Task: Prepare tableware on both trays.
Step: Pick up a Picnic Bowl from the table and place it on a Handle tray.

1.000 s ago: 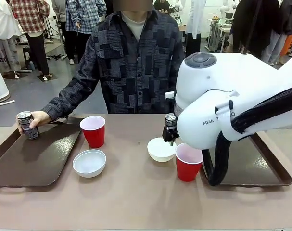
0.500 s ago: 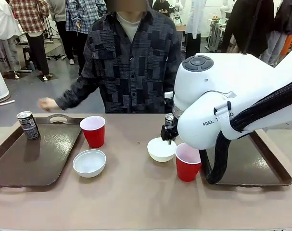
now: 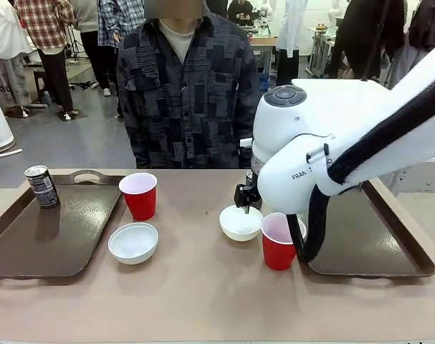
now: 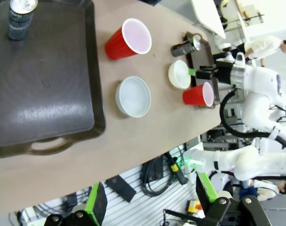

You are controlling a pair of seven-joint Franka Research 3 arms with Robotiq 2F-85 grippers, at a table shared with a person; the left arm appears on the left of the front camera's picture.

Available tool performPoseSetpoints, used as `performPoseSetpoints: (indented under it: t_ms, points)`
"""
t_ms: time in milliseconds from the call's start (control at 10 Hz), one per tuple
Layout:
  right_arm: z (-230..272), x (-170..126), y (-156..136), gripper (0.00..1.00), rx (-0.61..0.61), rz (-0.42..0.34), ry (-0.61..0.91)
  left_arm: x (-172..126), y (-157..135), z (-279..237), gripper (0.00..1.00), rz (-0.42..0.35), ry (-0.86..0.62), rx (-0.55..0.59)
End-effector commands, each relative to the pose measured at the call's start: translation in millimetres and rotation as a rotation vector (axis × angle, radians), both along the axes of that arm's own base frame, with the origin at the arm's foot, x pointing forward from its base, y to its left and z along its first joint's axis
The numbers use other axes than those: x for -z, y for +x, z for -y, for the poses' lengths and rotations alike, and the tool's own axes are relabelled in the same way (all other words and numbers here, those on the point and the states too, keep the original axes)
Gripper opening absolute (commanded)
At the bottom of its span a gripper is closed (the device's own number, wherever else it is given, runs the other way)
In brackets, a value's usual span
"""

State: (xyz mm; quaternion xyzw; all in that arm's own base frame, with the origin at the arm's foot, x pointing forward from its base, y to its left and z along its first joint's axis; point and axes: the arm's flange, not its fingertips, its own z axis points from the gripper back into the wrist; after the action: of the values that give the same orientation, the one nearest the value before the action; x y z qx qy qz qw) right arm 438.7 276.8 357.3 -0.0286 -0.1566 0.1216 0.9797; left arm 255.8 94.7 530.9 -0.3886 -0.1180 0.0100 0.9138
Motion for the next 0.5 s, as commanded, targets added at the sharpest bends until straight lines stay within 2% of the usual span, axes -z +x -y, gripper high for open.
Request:
performPoseSetpoints:
  t_ms: [0, 100, 200, 300, 400]
  points:
    - [-15.2, 22.6, 22.9, 0.42, -0.015, 0.011, 0.004, -2.0, -0.2, 1.6, 1.00, -0.007, -0.018, -0.010]
    - [-14.6, 27.7, 24.5, 0.40, -0.003, -0.004, -0.005, -2.0, -0.2, 1.6, 1.00, -0.007, -0.018, -0.010]
    - [-13.3, 29.1, 24.0, 0.00, 0.006, -0.014, -0.009, -2.0, -0.2, 1.6, 1.00, -0.007, -0.018, -0.010]
    - [-12.6, 28.5, 23.6, 0.35, 0.011, -0.015, -0.011, -2.0, -0.2, 1.6, 1.00, -0.007, -0.018, -0.010]
    - [-12.4, 25.7, 23.0, 0.00, 0.012, -0.015, -0.007, -2.0, -0.2, 1.6, 1.00, -0.007, -0.018, -0.010]
